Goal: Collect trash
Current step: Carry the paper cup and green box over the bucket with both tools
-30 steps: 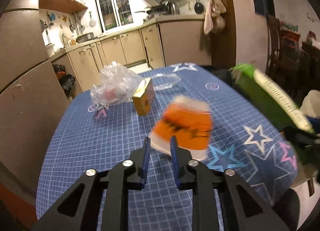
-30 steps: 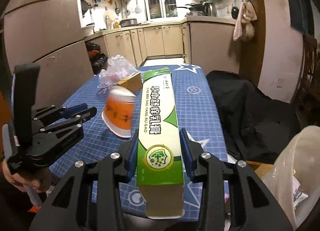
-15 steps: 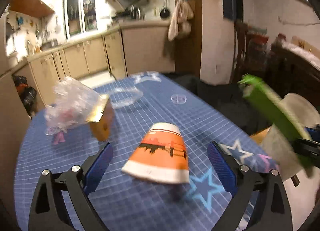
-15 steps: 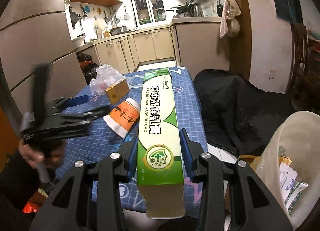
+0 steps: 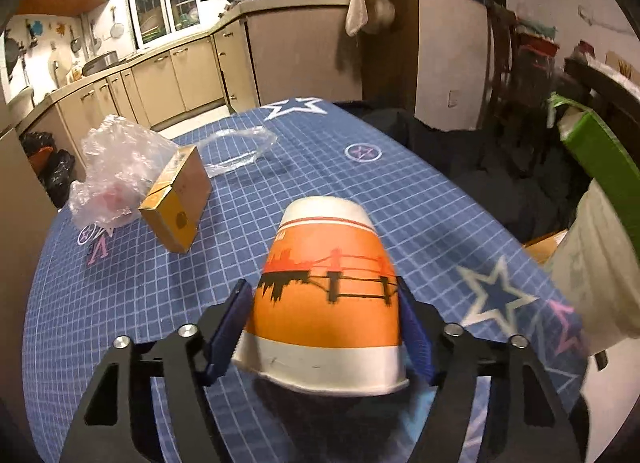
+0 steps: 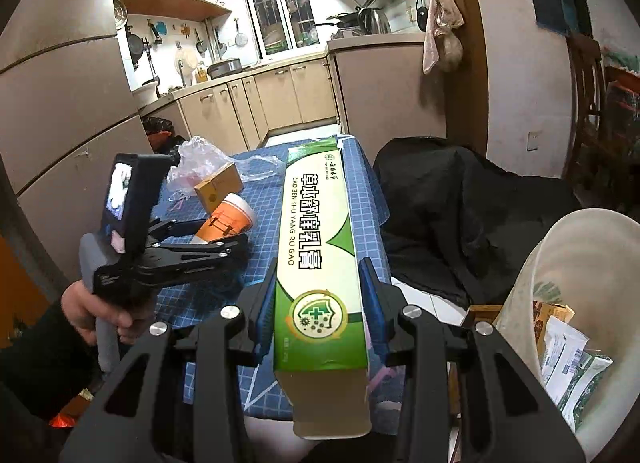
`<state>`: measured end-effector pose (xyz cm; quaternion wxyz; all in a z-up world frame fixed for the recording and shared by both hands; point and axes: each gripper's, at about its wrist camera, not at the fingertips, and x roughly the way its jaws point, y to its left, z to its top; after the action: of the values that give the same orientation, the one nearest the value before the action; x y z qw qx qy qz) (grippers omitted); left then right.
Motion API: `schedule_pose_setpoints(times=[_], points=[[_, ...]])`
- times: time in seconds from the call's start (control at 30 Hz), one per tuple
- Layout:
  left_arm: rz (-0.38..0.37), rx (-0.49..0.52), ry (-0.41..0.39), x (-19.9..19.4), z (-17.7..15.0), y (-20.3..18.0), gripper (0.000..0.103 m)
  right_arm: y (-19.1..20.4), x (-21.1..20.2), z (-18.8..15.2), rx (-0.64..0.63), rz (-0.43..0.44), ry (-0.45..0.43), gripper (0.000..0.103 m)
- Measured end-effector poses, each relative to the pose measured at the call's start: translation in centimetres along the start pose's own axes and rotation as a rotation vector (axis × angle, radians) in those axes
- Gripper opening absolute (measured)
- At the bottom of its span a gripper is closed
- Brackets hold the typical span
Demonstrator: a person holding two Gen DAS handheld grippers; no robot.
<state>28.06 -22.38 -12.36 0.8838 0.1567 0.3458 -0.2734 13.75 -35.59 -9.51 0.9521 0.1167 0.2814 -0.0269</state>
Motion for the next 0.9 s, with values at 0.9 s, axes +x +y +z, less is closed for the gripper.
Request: schedule_pose_setpoints(times=[0.9], points=[[-0.144,-0.054,-0.092,-5.7,1.1,1.1,0.021,-2.2,-2.6,-0.2,0.048,-0.034,-0.050,0.037]])
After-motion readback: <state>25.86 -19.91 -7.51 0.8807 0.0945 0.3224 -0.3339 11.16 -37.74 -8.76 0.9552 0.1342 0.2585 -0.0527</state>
